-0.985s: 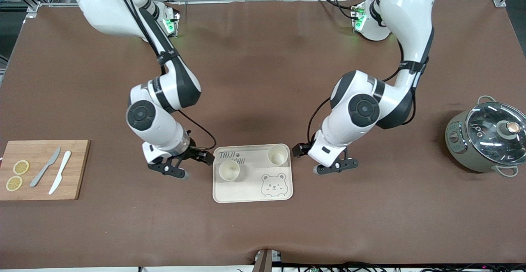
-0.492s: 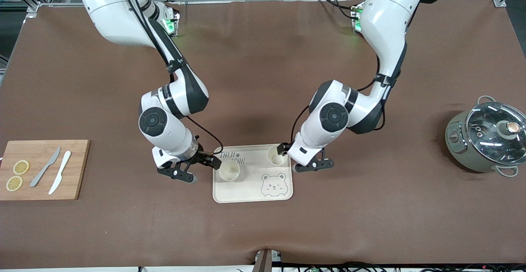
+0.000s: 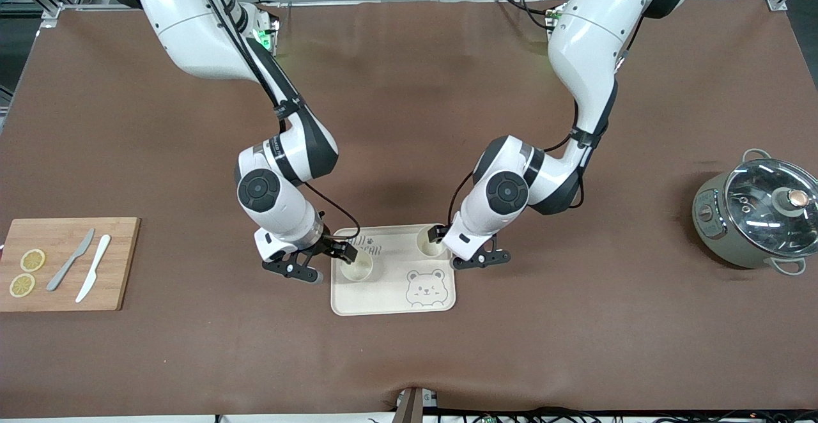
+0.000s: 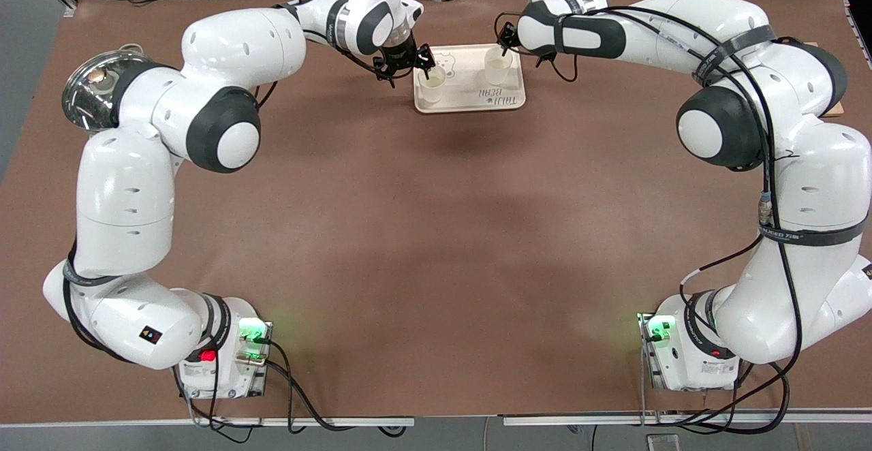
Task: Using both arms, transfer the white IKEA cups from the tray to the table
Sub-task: 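Lower the left gripper to one cup while the right gripper lowers to the other, then close the left gripper on its cup while the right gripper grasps the other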
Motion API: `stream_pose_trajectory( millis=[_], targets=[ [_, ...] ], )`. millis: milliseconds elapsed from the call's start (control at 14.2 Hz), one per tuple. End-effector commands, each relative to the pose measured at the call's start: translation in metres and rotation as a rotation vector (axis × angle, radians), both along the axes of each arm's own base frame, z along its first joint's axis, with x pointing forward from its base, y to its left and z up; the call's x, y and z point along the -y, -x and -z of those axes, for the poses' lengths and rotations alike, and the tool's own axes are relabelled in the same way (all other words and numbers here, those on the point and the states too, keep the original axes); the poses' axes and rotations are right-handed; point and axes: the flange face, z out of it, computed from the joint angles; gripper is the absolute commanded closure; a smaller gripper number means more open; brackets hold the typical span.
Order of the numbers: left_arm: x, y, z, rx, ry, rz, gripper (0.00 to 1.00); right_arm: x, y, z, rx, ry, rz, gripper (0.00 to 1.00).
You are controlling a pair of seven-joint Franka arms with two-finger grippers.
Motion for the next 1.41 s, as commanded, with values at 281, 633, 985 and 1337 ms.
stream_pose_trajectory(
  millis=[281,633,985,1337],
  targets=[
    [0.018,0.005,-0.002,0.013,0.016,-0.002,0.01,-0.007,-0.004,0.003,0.022,0.005,0.013,0.00],
    [0.018,0.005,-0.001,0.017,0.015,0.014,0.59,-0.007,-0.005,0.010,0.030,0.009,0.015,0.00],
    [0.018,0.004,0.004,0.025,0.018,0.012,0.95,-0.015,-0.001,0.036,0.028,0.025,0.013,0.00],
    [0.019,0.003,0.000,0.040,0.025,0.008,1.00,-0.021,0.001,0.042,0.046,0.018,0.005,0.00]
  ],
)
